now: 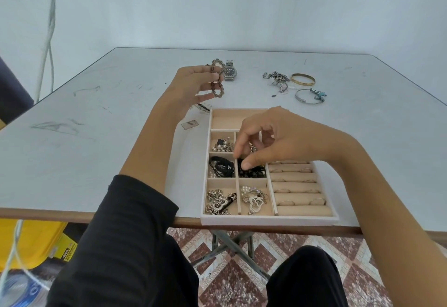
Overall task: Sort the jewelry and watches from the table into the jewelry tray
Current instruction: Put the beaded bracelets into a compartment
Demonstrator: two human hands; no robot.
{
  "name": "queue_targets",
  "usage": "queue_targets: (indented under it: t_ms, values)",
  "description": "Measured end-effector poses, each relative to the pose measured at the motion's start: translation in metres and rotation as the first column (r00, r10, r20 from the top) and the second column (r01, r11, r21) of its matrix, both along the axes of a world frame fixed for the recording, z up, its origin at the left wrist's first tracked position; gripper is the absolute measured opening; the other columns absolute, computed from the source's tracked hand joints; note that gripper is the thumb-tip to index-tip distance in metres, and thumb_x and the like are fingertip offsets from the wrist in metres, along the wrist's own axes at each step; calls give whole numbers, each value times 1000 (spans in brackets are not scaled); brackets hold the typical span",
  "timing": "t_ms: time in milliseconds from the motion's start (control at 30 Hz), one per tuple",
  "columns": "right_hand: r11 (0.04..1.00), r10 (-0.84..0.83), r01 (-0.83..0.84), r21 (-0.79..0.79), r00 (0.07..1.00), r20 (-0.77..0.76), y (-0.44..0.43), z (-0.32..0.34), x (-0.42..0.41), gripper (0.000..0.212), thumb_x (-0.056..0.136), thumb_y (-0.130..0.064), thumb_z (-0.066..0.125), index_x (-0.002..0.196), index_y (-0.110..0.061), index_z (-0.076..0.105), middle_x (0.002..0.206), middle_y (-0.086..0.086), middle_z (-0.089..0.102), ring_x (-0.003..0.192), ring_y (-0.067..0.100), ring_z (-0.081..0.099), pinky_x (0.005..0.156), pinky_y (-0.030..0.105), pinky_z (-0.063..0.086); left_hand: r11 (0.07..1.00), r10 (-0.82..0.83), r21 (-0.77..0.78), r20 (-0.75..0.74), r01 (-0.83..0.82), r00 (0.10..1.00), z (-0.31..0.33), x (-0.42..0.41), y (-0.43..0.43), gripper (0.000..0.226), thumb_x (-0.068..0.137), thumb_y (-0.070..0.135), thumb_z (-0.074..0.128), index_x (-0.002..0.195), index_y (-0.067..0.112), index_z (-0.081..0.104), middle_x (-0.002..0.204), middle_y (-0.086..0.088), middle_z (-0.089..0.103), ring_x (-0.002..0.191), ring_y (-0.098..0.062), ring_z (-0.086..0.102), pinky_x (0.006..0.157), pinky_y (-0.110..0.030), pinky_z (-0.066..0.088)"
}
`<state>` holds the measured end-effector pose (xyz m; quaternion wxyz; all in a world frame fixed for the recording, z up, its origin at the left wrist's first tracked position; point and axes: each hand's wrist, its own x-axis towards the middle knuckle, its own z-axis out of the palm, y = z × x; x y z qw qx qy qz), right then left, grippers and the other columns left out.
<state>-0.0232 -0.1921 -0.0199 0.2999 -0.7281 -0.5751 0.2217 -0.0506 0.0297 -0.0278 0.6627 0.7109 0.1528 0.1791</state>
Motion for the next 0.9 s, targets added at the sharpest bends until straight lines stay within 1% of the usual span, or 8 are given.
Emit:
queue_targets:
  t_ms: [133, 233, 300, 433, 567, 667, 767, 900]
  values:
    - [967, -179, 174, 186, 984, 10, -13, -5, -3, 11, 80, -27, 75, 91, -24, 74, 89, -13, 66, 81, 5, 59, 66, 16, 43, 997, -23, -75, 23, 24, 999, 2, 0, 1, 24, 91, 9, 61, 115, 10, 65, 101, -1, 70, 87, -12, 66, 91, -32, 54]
    - [893, -346, 329, 307, 938, 0, -35, -14, -2, 10, 85, -27, 69, 95, -26, 73, 101, -11, 66, 98, 7, 60, 81, 23, 48, 991, -39, -126, 42, 44, 998, 3, -1, 0, 23, 90, 8, 62, 112, 11, 66, 100, -3, 69, 88, -14, 67, 92, -33, 54]
    - [837, -456, 416, 355, 889, 31, -51, -24, 0, 12, 88, -24, 66, 98, -26, 71, 107, -11, 65, 107, 3, 57, 92, 21, 45, 985, -49, -160, 62, 59, 997, 4, -1, -1, 22, 88, 6, 63, 110, 11, 67, 96, -3, 69, 86, -16, 68, 92, -34, 54]
    - [767, -604, 551, 328, 793, 80, -79, -44, -3, 23, 95, -19, 53, 109, -31, 68, 123, -15, 59, 115, -12, 48, 92, -3, 27, 976, -82, -191, 105, 101, 991, 8, -2, -4, 23, 87, 1, 62, 108, 8, 65, 86, -4, 69, 87, -20, 68, 86, -33, 56]
    - [780, -619, 596, 191, 779, 98, -91, -52, -12, 41, 100, -21, 42, 137, -40, 44, 142, -21, 42, 129, -7, 36, 104, 9, 24, 975, -108, -178, 125, 130, 986, 10, -4, -9, 19, 88, 3, 62, 106, 6, 66, 82, -3, 69, 82, -18, 67, 80, -31, 57]
    - [759, -645, 648, 62, 736, 206, -90, -55, -13, 48, 101, -31, 36, 148, -37, 26, 151, -20, 25, 141, 1, 22, 114, 24, 18, 984, -115, -122, 122, 130, 986, 11, -8, -13, 18, 90, 10, 63, 106, 4, 67, 83, -3, 69, 80, -16, 67, 81, -30, 55]
    - [775, -605, 631, 27, 728, 321, -85, -55, -12, 45, 102, -32, 30, 148, -31, 32, 156, -16, 21, 143, 0, 15, 114, 18, 9, 992, -122, 42, 105, 118, 987, 13, -18, -21, 24, 92, 13, 62, 113, 1, 66, 85, -6, 66, 80, -17, 65, 84, -32, 56]
    - [778, -598, 629, 18, 730, 332, -86, -55, -12, 45, 103, -33, 28, 147, -31, 33, 156, -16, 20, 143, -2, 14, 113, 16, 7, 934, -119, 351, 123, 69, 985, 23, -41, -37, 22, 88, 19, 67, 110, 14, 69, 93, -5, 71, 89, -9, 66, 90, -26, 52]
